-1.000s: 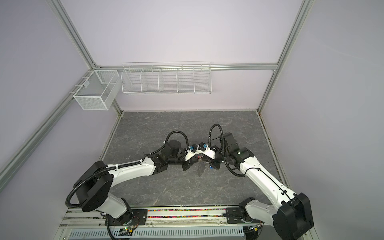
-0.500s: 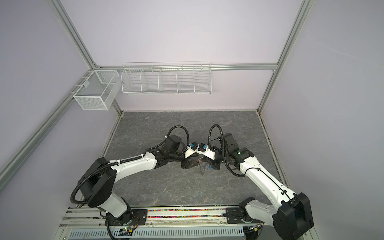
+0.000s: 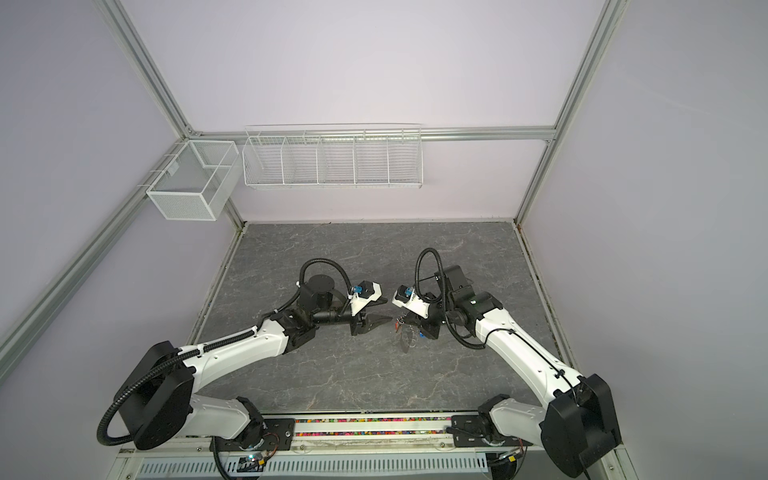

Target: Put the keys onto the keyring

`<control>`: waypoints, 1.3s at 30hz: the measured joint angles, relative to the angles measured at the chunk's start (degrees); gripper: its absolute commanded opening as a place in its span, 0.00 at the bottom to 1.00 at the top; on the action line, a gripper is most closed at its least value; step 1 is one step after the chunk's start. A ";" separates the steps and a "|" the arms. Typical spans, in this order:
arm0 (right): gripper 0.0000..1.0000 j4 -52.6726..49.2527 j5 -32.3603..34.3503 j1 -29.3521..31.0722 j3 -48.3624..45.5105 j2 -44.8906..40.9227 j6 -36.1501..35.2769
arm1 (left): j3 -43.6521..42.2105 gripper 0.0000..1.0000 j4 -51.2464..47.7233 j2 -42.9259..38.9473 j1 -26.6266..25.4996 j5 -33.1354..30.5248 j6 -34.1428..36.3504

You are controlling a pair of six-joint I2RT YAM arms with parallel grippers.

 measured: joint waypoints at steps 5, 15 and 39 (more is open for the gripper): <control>0.07 0.02 -0.07 -0.17 0.81 0.44 0.87 | 2.12 0.49 -1.92 0.48 -3.72 -1.73 1.16; 0.07 0.02 -0.79 -0.20 0.96 0.59 1.79 | 3.23 0.48 -5.77 0.94 -6.01 -9.29 2.89; 0.07 -2.29 -0.85 -1.42 0.92 -0.11 4.28 | 6.56 0.55 -8.87 4.20 -5.97 -17.25 3.50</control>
